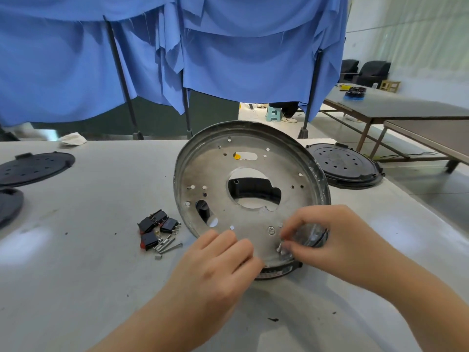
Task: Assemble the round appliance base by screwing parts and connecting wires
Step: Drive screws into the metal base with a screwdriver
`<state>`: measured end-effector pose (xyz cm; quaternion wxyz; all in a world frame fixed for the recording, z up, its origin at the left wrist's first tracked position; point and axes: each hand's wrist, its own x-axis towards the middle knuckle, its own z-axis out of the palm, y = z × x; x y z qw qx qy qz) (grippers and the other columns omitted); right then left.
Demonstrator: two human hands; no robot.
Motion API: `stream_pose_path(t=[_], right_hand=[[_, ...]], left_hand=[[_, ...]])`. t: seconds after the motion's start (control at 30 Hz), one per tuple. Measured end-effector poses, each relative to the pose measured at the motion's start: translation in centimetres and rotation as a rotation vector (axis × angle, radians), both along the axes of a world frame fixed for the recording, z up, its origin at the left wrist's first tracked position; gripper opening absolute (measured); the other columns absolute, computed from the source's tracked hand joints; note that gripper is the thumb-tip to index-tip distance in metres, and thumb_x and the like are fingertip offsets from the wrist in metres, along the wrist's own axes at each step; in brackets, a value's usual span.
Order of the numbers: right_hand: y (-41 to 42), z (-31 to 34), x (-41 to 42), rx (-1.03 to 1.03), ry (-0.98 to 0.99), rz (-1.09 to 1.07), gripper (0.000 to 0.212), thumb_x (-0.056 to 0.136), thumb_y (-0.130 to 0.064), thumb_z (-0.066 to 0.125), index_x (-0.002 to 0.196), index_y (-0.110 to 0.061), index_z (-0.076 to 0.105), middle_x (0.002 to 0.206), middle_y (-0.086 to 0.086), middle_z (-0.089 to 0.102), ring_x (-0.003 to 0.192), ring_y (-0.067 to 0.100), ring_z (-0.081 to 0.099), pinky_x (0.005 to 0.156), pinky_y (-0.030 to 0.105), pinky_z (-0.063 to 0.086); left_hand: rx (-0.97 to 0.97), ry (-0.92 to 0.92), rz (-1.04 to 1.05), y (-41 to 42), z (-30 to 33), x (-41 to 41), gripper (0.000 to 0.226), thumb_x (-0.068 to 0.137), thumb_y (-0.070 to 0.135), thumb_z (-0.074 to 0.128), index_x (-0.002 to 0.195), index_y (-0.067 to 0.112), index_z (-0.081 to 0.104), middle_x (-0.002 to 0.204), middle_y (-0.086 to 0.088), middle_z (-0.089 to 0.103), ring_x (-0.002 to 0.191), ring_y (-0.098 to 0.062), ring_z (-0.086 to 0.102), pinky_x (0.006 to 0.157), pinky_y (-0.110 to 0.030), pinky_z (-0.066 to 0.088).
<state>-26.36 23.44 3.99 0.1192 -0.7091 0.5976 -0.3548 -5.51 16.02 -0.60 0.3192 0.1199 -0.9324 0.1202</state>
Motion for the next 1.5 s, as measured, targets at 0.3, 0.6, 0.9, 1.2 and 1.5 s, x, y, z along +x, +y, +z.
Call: stream_pose_path(t=[0.3,0.6,0.9,1.2,1.5], right_hand=[[-1.7,3.1,-0.4,0.309,0.139,0.085,0.012,0.075,-0.024,0.078,0.077,-0.035,0.074,0.077,-0.019,0.071,0.075,-0.003,0.065,0.072,0.017,0.053],[-4.9,5.9,-2.1,0.618,0.228,0.102,0.011,0.073,-0.039,0.078,0.078,-0.032,0.072,0.080,-0.005,0.073,0.078,0.014,0.069,0.082,0.040,0.058],[-7.2,7.2,-2.6,0.879,0.334,0.096,0.012,0.085,-0.023,0.069,0.074,-0.027,0.072,0.070,-0.007,0.065,0.070,0.007,0.055,0.070,0.023,0.047],[-8.5,6.7,-2.0,0.884,0.400,0.063,0.020,0.089,-0.020,0.063,0.072,-0.026,0.072,0.063,-0.009,0.064,0.054,0.002,0.054,0.053,0.013,0.046],[-8.4,5.8,-1.3,0.933,0.395,0.109,0.018,0.092,-0.016,0.059,0.078,-0.019,0.070,0.062,-0.008,0.062,0.056,0.004,0.052,0.055,0.015,0.045]], left_hand=[[0.032,0.048,-0.021,-0.3,0.0,0.3,0.024,0.073,-0.010,0.062,0.085,0.010,0.068,0.076,-0.001,0.052,0.066,-0.023,0.044,0.060,-0.033,0.036],[0.160,0.075,-0.048,-1.1,1.7,-0.8,0.010,0.088,0.011,0.061,0.094,0.012,0.069,0.082,0.001,0.057,0.070,-0.019,0.048,0.061,-0.037,0.044],[0.237,0.018,-0.072,-1.5,5.1,-1.6,0.017,0.080,0.008,0.075,0.096,0.014,0.073,0.078,0.003,0.056,0.073,-0.010,0.041,0.065,-0.036,0.045],[0.244,0.011,-0.021,-1.0,5.1,-1.6,0.020,0.078,0.005,0.076,0.096,0.014,0.074,0.077,0.001,0.056,0.072,-0.014,0.042,0.066,-0.039,0.044],[0.273,0.000,-0.002,-0.1,4.6,-1.2,0.021,0.077,0.005,0.077,0.096,0.014,0.074,0.077,0.001,0.058,0.072,-0.017,0.049,0.065,-0.042,0.047]])
